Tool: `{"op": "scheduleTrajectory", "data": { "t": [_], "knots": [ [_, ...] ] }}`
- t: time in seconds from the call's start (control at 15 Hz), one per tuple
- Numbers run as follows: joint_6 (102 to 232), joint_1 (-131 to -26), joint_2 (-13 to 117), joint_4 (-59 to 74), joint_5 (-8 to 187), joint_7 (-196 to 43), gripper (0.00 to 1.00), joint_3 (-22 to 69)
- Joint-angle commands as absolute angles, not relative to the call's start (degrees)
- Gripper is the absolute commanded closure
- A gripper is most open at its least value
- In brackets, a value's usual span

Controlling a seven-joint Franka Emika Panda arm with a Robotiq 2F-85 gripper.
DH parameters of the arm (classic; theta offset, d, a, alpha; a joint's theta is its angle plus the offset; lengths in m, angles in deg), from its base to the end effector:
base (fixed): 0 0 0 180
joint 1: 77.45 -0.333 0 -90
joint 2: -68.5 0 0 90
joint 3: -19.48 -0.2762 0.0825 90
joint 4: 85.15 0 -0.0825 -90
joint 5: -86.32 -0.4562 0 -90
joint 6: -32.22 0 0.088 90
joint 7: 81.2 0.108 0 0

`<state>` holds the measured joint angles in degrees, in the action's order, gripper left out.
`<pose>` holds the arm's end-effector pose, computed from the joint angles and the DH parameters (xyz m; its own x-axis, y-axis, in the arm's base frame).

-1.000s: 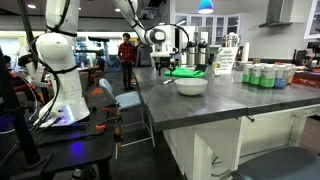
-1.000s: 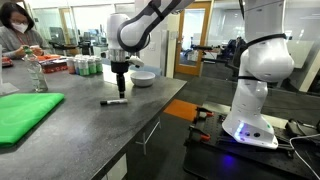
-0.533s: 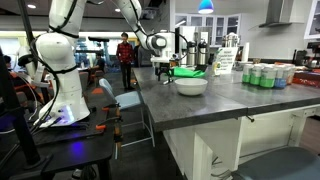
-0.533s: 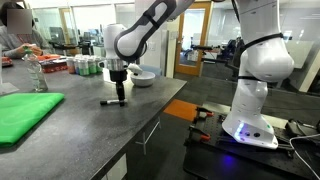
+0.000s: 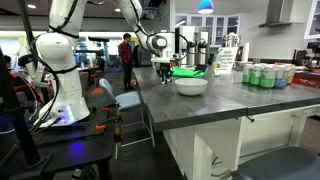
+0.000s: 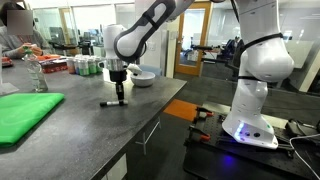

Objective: Pick up the marker and put it in the bowl

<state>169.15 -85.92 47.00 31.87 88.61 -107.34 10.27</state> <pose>0.5973 0.1931 0.1652 0.7080 0.7062 -0.0056 0.7055 -0.7077 -0.0385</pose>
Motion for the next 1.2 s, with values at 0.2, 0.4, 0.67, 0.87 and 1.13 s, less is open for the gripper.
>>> {"op": "scheduleTrajectory", "data": {
  "t": [0.2,0.4,0.67,0.87,1.13],
  "knots": [
    [169.39,-84.4,49.33,32.65,90.45,-101.93,0.95,11.19],
    [165.43,-82.99,53.58,32.2,92.86,-101.41,0.95,13.23],
    [158.25,-81.06,58.65,30.5,101.47,-101.42,0.95,16.96],
    [154.46,-79.19,60.31,29.95,103.16,-101.61,0.95,18.47],
    [154.07,-77.43,59.17,29.33,103.27,-99.97,0.95,19.93]
  ]
}}
